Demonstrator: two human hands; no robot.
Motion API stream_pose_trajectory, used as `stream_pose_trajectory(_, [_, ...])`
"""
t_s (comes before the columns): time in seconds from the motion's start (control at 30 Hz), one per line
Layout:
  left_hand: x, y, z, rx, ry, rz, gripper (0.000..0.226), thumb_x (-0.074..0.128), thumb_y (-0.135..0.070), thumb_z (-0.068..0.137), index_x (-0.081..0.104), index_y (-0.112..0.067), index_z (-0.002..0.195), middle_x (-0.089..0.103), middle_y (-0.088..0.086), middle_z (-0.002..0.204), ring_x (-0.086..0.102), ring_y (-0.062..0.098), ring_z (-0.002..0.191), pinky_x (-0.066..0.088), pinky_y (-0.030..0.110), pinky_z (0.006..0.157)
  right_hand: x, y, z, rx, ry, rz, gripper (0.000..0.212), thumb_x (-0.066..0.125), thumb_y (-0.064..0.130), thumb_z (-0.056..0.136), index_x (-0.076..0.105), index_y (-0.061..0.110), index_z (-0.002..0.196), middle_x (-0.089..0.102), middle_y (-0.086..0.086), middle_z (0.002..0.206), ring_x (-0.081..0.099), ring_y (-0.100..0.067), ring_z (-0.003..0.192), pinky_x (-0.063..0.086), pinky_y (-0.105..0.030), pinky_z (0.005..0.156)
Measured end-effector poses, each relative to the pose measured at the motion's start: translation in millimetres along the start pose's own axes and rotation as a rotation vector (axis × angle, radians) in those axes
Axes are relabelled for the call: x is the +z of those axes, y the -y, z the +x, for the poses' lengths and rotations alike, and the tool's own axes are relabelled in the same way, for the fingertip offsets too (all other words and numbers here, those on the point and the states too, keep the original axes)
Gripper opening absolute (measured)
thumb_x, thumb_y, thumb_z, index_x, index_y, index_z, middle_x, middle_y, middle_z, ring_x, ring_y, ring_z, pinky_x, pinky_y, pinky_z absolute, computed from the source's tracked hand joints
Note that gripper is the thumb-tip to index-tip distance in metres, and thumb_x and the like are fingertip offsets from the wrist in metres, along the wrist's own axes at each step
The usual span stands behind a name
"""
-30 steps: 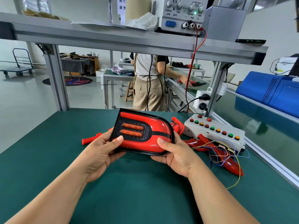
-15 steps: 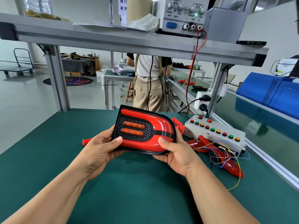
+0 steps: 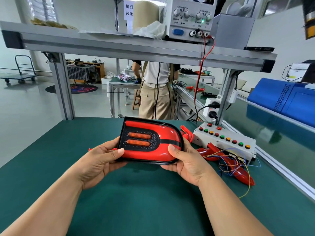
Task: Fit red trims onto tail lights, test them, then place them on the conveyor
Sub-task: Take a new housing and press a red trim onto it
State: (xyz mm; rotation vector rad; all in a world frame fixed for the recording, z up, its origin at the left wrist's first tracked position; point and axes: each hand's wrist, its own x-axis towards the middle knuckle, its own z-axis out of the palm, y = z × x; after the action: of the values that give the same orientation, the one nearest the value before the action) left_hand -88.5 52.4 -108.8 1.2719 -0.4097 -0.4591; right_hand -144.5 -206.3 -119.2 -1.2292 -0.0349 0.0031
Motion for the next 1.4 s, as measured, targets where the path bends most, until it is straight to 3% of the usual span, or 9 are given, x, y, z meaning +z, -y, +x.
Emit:
stream_pose_trajectory(0.27, [5.0, -0.6, 4.2, 0.051, -0.025, 0.121, 0.042, 0.056, -0.004, 0.089, 0.061, -0.014, 0.129, 0.070, 0.011, 0.121, 0.068, 0.021, 0.109, 0.058, 0.026, 0.083, 5.6, -2.9, 3.0, -0.023, -0.046, -0.016, 0.061, 0.075, 0.020, 0.068, 0.051, 0.031, 0.123, 0.075, -0.004, 0.101, 0.073, -0.027, 0.087, 0.060, -0.037, 0.063])
stream_pose_trajectory(0.47, [2.8, 0.6, 4.5, 0.039, -0.011, 0.137, 0.041, 0.043, 0.003, 0.097, 0.061, -0.016, 0.129, 0.069, 0.008, 0.123, 0.065, 0.022, 0.115, 0.054, 0.033, 0.094, 9.4, -5.5, 3.4, -0.015, -0.038, -0.048, 0.066, 0.080, 0.019, 0.065, 0.050, 0.037, 0.121, 0.073, -0.007, 0.109, 0.072, -0.028, 0.092, 0.060, -0.038, 0.070])
stream_pose_trajectory(0.63, [5.9, 2.9, 4.4, 0.004, -0.059, 0.154, 0.039, 0.042, -0.001, 0.099, 0.063, -0.018, 0.128, 0.069, 0.006, 0.124, 0.061, 0.024, 0.119, 0.050, 0.037, 0.096, 8.9, -6.6, 1.7, 0.009, -0.071, -0.044, 0.069, 0.080, 0.023, 0.064, 0.050, 0.029, 0.125, 0.070, -0.009, 0.114, 0.072, -0.027, 0.091, 0.058, -0.035, 0.064])
stream_pose_trajectory(1.0, [-8.8, -3.2, -1.7, -0.111, 0.012, 0.124, 0.042, 0.049, 0.007, 0.091, 0.066, -0.016, 0.122, 0.071, 0.004, 0.120, 0.071, 0.014, 0.097, 0.059, 0.024, 0.075, 4.0, -2.5, -1.1, 0.081, -0.059, -0.040, 0.062, 0.082, 0.021, 0.070, 0.051, 0.023, 0.124, 0.073, -0.009, 0.102, 0.072, -0.030, 0.087, 0.059, -0.037, 0.063])
stream_pose_trajectory(1.1, [-12.7, -6.5, -3.2, -0.120, 0.031, 0.130, 0.039, 0.054, 0.004, 0.087, 0.072, -0.018, 0.114, 0.071, 0.005, 0.120, 0.071, 0.016, 0.098, 0.060, 0.026, 0.077, 4.3, -0.2, -1.4, 0.122, -0.052, -0.030, 0.059, 0.078, 0.035, 0.076, 0.051, 0.023, 0.127, 0.074, -0.010, 0.103, 0.072, -0.029, 0.088, 0.059, -0.038, 0.066])
stream_pose_trajectory(1.17, [-15.3, -8.5, -4.3, -0.139, 0.048, 0.129, 0.037, 0.059, -0.004, 0.082, 0.073, -0.016, 0.113, 0.070, 0.010, 0.120, 0.071, 0.019, 0.097, 0.060, 0.029, 0.078, 3.1, 3.8, -0.9, 0.162, -0.051, -0.065, 0.060, 0.063, 0.058, 0.078, 0.056, 0.023, 0.127, 0.073, -0.010, 0.108, 0.072, -0.028, 0.092, 0.059, -0.039, 0.069])
stream_pose_trajectory(1.27, [-17.2, -11.6, -5.9, -0.161, 0.076, 0.148, 0.036, 0.061, -0.008, 0.079, 0.074, -0.012, 0.113, 0.070, 0.014, 0.118, 0.072, 0.022, 0.095, 0.059, 0.028, 0.073, 1.4, 12.0, -0.8, 0.232, -0.083, -0.211, 0.081, 0.035, 0.086, 0.071, 0.068, 0.027, 0.115, 0.074, -0.010, 0.109, 0.072, -0.026, 0.098, 0.059, -0.045, 0.078])
stream_pose_trajectory(1.4, [-18.1, -18.9, -10.1, -0.206, 0.100, 0.159, 0.044, 0.068, -0.002, 0.077, 0.070, -0.010, 0.120, 0.071, 0.016, 0.115, 0.073, 0.023, 0.091, 0.060, 0.026, 0.067, 2.2, 23.6, -5.4, 0.256, -0.113, -0.472, 0.094, 0.025, 0.096, 0.055, 0.074, 0.028, 0.098, 0.076, -0.008, 0.095, 0.074, -0.023, 0.087, 0.059, -0.037, 0.066])
